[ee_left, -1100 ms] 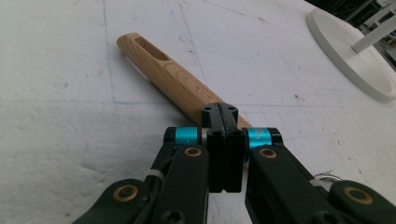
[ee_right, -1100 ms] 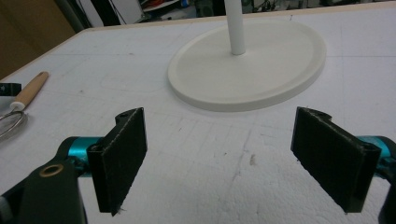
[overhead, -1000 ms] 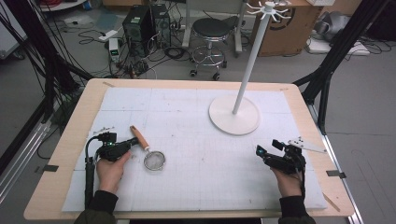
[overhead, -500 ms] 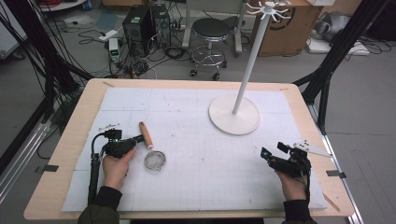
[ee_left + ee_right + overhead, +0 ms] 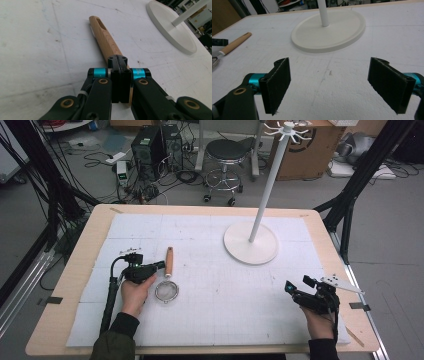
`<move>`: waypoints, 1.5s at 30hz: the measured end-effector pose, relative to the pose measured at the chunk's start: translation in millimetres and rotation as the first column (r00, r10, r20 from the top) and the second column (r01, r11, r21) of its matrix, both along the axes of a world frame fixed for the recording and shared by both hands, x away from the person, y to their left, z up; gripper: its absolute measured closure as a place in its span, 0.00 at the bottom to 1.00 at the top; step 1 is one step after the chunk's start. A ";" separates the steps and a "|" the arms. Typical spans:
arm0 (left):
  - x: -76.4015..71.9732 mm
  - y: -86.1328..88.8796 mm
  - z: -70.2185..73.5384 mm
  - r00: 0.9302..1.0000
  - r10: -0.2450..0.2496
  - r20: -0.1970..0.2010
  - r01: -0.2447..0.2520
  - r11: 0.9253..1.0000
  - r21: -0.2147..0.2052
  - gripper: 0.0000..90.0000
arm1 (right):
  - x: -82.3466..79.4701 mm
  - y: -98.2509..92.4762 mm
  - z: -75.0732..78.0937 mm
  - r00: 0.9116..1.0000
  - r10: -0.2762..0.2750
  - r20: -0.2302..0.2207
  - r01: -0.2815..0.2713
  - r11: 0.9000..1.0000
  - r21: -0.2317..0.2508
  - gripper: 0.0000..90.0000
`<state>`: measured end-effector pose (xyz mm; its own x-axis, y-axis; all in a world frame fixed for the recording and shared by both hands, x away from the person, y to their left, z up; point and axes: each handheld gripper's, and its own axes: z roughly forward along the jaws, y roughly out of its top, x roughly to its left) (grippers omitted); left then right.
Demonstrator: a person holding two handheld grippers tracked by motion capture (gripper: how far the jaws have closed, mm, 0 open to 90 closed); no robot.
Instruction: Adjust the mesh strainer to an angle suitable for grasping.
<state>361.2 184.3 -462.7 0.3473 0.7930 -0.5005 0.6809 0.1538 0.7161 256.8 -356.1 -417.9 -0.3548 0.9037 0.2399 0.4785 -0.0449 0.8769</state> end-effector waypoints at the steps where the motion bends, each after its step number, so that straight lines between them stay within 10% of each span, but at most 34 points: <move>1: 0.9 -1.2 0.0 1.000 -0.006 0.003 0.006 1.000 0.003 1.00 | 0.0 0.0 0.0 1.000 0.000 0.000 0.000 1.000 0.000 0.20; 27: 27.4 -26.2 -0.5 0.983 -0.180 -0.024 0.179 0.983 -0.041 1.00 | -21.2 -12.3 -1.8 0.999 -0.054 -0.009 0.054 0.998 -0.035 0.20; 36: 37.3 -37.3 3.4 0.964 -0.256 -0.065 0.260 0.965 0.047 1.00 | -23.1 -17.9 -2.1 0.998 -0.066 -0.007 0.066 0.997 -0.035 0.20; 45: 40.1 -41.8 5.2 0.950 -0.305 -0.067 0.308 0.951 0.033 1.00 | -24.1 -20.1 -2.1 0.997 -0.070 -0.008 0.070 0.997 -0.032 0.20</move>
<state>401.3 142.5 -457.5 0.5468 0.6743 -0.4964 0.7328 -0.0986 0.6732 232.7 -376.2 -420.0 -0.2880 0.9336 0.2134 0.4830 -0.0508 0.8742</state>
